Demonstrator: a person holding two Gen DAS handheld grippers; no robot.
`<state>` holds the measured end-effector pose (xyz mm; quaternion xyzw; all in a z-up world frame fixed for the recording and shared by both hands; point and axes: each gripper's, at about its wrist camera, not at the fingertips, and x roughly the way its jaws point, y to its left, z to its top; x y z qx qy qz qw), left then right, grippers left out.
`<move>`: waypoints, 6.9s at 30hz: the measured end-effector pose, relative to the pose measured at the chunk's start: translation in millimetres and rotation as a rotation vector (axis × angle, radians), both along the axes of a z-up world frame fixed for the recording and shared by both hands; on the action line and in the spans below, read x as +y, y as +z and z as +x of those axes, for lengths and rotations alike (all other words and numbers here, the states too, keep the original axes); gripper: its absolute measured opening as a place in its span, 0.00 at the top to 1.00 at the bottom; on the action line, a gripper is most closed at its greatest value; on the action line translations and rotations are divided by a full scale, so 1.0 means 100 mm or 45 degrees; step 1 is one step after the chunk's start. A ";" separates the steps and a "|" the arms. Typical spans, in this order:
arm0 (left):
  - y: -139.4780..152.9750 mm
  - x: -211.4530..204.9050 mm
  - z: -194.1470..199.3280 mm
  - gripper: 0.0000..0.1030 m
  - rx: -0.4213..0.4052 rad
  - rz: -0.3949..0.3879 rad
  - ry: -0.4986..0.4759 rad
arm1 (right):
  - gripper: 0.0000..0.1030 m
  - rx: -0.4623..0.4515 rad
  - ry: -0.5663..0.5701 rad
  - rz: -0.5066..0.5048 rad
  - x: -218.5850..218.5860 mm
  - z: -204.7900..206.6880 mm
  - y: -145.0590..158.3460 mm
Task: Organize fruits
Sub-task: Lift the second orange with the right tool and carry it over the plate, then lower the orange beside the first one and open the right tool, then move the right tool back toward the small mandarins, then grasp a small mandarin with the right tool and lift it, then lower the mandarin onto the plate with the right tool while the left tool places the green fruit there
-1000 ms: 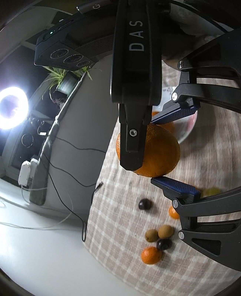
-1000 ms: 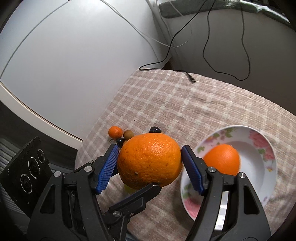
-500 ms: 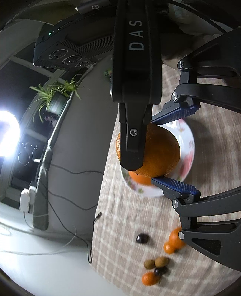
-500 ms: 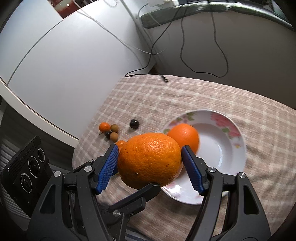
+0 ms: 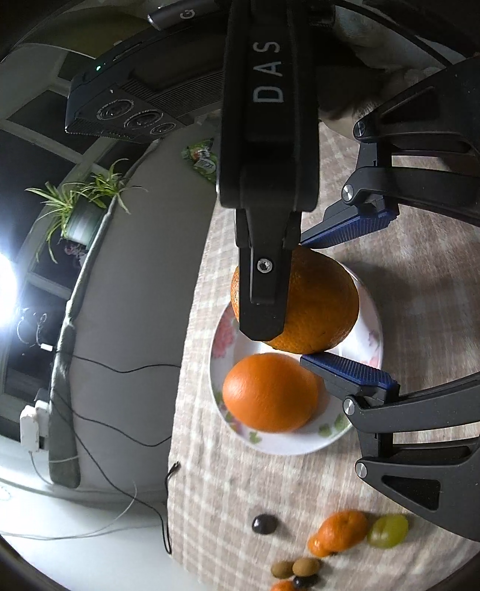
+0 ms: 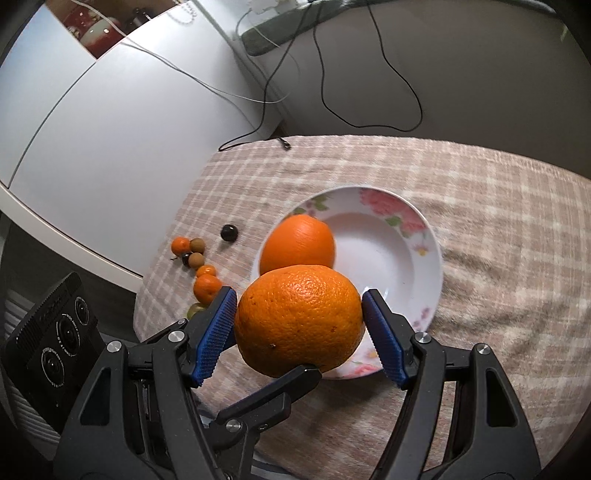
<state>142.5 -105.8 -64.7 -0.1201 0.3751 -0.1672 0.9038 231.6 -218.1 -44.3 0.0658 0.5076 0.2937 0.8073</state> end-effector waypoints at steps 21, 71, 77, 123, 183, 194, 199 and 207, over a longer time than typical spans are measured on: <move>-0.13 -0.16 0.16 0.44 0.060 0.050 -0.014 | 0.29 0.036 -0.039 0.007 -0.18 0.17 -0.19; -0.15 1.06 -0.71 0.44 0.003 0.073 0.163 | 0.09 -0.483 -0.044 -0.105 0.22 -0.54 0.24; -0.26 1.34 -0.81 0.44 0.030 0.067 0.240 | 0.08 -0.473 0.073 -0.131 0.51 -0.61 0.19; -0.64 1.65 -0.50 0.65 0.081 0.044 0.272 | 0.55 -0.028 0.403 -0.197 1.93 -0.10 -0.75; -0.22 0.64 -0.18 0.70 -0.060 0.079 0.042 | 0.60 -0.325 0.051 -0.238 0.29 -0.56 -0.28; -0.24 0.55 -0.10 0.70 -0.054 0.114 0.028 | 0.60 -0.316 0.043 -0.224 0.26 -0.55 -0.28; -0.24 0.54 -0.10 0.69 -0.059 0.123 0.021 | 0.60 -0.318 0.036 -0.219 0.27 -0.54 -0.26; -0.23 0.55 -0.09 0.60 -0.063 0.136 0.032 | 0.59 -0.324 0.020 -0.229 0.27 -0.54 -0.24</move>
